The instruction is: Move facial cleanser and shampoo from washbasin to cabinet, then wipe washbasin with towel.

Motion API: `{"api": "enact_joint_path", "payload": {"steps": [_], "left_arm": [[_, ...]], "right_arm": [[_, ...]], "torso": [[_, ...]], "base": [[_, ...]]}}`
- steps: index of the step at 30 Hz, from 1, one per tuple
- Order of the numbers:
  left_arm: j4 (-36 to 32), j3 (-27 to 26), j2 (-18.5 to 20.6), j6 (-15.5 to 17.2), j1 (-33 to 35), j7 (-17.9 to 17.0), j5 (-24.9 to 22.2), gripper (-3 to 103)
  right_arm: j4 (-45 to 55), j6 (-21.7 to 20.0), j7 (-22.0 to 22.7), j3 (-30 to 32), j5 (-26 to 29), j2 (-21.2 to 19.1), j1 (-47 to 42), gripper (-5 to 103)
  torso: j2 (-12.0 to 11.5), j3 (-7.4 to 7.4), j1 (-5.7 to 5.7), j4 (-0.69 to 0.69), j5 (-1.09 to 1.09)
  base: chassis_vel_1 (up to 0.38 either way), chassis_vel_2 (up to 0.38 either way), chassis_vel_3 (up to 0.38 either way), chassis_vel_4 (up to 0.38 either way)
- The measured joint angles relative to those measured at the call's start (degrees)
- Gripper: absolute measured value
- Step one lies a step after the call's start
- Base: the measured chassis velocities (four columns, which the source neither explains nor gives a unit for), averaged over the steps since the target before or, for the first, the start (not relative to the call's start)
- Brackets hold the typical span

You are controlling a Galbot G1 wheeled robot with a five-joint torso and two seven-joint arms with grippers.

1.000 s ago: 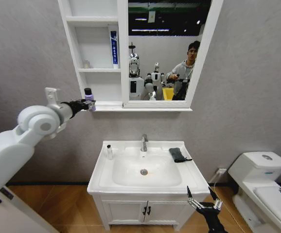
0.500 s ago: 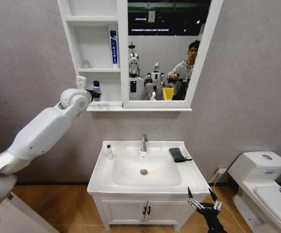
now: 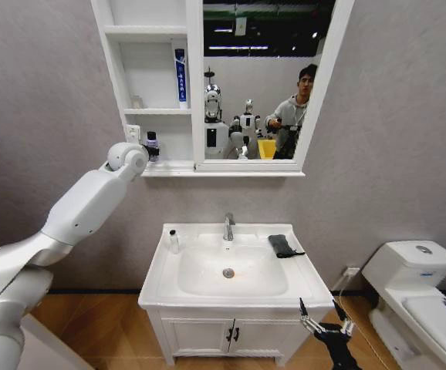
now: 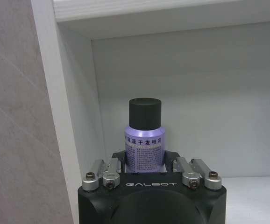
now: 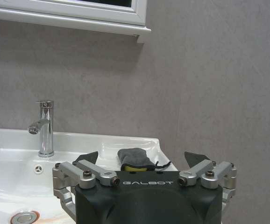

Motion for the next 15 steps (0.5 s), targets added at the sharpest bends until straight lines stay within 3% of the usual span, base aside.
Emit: {"api": "enact_joint_path", "payload": {"steps": [5,8,11,15], "left_arm": [[0.27,-0.71,-0.09,-0.02,0.67,0.10,-0.07,41],[-0.08,-1.10,0.11,-0.09,1.49,0.27,-0.16,57],[-0.49,-1.18,0.33,-0.17,1.80,0.34,-0.25,63],[-3.97,-1.83,2.19,-0.21,3.40,0.34,-1.20,80]], "right_arm": [[0.05,0.00,0.03,0.25,0.04,0.09,-0.22,100],[0.06,0.00,0.05,0.27,-0.05,0.31,-0.34,100],[0.06,0.00,0.05,0.27,-0.14,0.33,-0.31,100],[0.21,0.00,0.10,0.16,-0.18,0.32,-0.13,100]], "torso": [[0.00,0.00,0.00,0.00,0.00],[0.00,0.00,0.00,-0.01,0.00],[0.00,0.00,0.00,0.00,0.00],[0.00,0.00,0.00,-0.02,0.00]], "base": [[0.000,0.000,0.000,0.000],[0.000,0.000,0.000,0.000],[0.000,0.000,0.000,0.000],[0.000,0.000,0.000,0.000]]}}
